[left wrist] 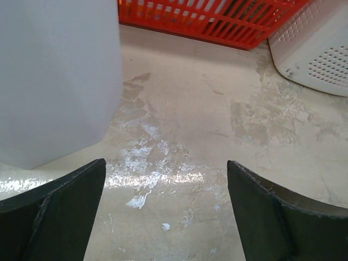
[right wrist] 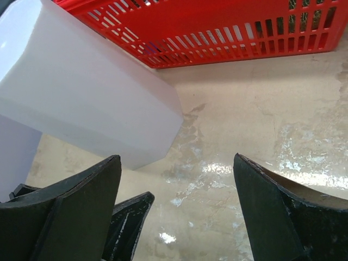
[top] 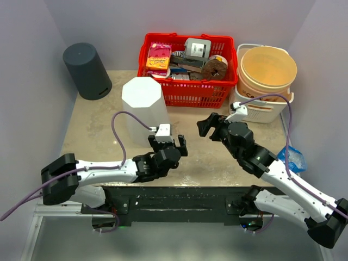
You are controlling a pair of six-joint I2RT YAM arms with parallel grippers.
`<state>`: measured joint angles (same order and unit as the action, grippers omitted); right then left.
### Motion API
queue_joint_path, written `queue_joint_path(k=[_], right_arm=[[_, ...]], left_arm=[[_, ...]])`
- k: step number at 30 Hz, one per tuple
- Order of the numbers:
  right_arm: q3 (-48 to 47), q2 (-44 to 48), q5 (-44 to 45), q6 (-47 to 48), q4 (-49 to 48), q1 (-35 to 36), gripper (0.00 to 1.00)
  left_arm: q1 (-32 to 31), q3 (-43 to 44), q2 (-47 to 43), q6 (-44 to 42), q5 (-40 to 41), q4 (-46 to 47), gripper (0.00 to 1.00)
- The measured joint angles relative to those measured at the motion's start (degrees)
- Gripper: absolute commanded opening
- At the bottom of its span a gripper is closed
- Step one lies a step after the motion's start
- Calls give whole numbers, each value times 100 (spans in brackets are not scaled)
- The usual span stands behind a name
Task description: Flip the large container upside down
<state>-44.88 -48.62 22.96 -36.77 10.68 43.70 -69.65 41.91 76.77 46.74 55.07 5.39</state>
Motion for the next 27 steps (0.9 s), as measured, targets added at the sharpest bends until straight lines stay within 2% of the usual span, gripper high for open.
queue_joint_path(k=[4, 9, 14, 20, 27], right_arm=[[0, -28, -17, 0, 164, -48, 88], [0, -28, -26, -4, 245, -63, 88], [0, 0, -63, -7, 256, -63, 88], [0, -22, -160, -9, 251, -63, 88], [2, -79, -164, -7, 225, -66, 88]], left_arm=[[264, 13, 173, -619, -492, 435, 97], [1117, -289, 37, -1084, -1088, 1032, 98], [1565, -420, -142, -1340, -1338, 1038, 98], [2402, -785, -509, -1349, -1729, 953, 98], [3161, -1121, -960, -1390, -1840, 793, 99]])
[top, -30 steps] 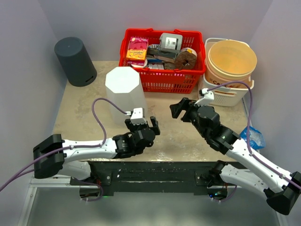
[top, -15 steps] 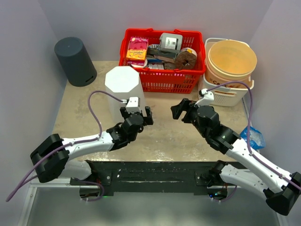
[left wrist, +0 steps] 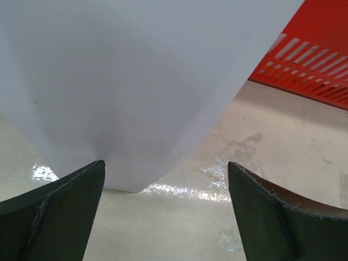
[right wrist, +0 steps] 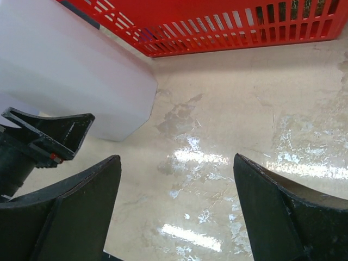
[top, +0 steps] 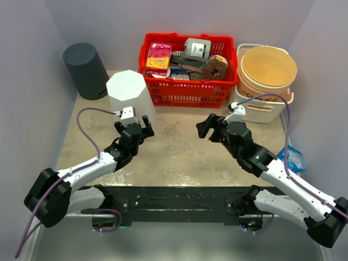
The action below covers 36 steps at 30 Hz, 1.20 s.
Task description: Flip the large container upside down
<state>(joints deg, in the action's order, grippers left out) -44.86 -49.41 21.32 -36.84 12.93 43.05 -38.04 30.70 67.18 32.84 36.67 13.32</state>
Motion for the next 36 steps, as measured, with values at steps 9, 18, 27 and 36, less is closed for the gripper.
queue_joint_path(k=[9, 18, 27, 36], right_arm=[[-2, -103, -22, 0, -28, 0, 88], [-2, -203, -57, 7, -52, 0, 88], [-2, -321, -146, 46, -94, -11, 88], [-2, -468, -184, 98, -149, -48, 88]], left_arm=[[1198, -31, -76, -278, -599, -74, 99], [1919, 138, 83, -546, -1104, -52, 99], [2549, 505, 682, -732, -1672, 214, 99], [2826, 931, 1523, -1191, -2614, 728, 98]])
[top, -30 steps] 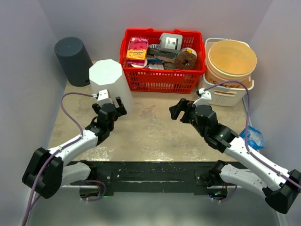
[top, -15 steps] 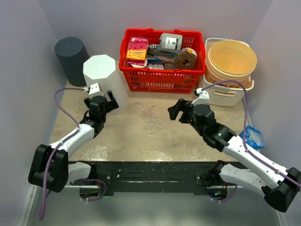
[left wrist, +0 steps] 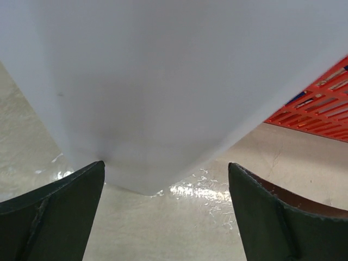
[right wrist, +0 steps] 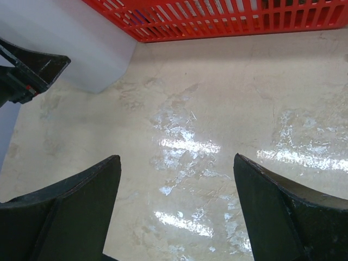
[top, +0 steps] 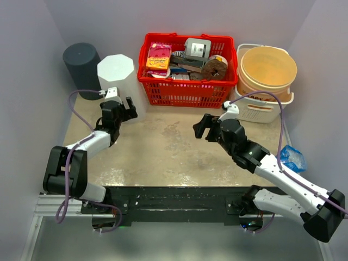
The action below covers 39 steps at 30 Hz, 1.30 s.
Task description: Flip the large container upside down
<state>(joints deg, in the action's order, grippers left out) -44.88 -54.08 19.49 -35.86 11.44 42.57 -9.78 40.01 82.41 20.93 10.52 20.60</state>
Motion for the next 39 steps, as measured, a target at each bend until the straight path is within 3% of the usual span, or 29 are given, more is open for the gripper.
queue_joint_path(k=[10, 27, 39], right_arm=[[0, -236, -125, 59, -59, -74, 88], [0, -621, -411, 142, -326, -328, 88], [0, -741, -560, 144, -393, -476, 88]], left_arm=[[153, 407, 581, -323, -732, 275, 98], [560, 1945, 2249, -234, -1945, 944, 97], [564, 2658, 3086, -13, -2184, 1333, 98]])
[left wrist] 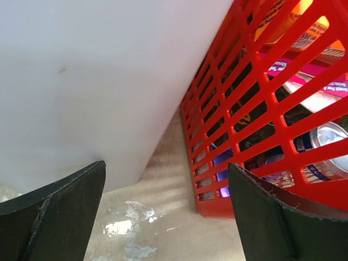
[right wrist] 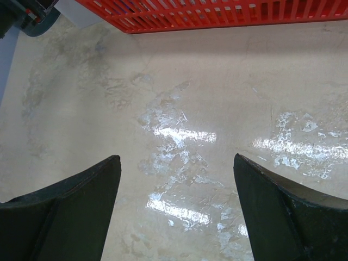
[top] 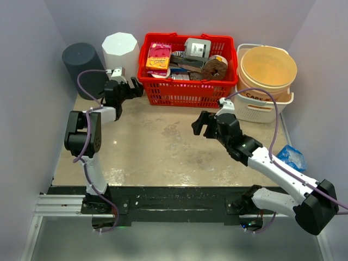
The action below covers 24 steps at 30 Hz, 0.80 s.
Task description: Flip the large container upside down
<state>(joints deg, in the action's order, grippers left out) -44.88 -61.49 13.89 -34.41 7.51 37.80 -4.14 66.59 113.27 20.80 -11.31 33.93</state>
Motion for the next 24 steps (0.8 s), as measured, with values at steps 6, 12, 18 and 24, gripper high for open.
queue_joint_path(k=[6, 12, 18, 24], right_arm=[[0, 92, 2, 2, 22, -85, 88], [0, 345, 35, 33, 214, -116, 88], [-2, 706, 267, 63, 476, -151, 88], [-22, 1029, 605, 85, 970, -181, 88]], left_arm=[[7, -111, 81, 278, -319, 444, 98], [83, -1091, -205, 623, -328, 970, 98], [94, -1746, -1239, 667, -208, 1003, 98], [103, -2605, -2848, 678, -195, 872, 99]])
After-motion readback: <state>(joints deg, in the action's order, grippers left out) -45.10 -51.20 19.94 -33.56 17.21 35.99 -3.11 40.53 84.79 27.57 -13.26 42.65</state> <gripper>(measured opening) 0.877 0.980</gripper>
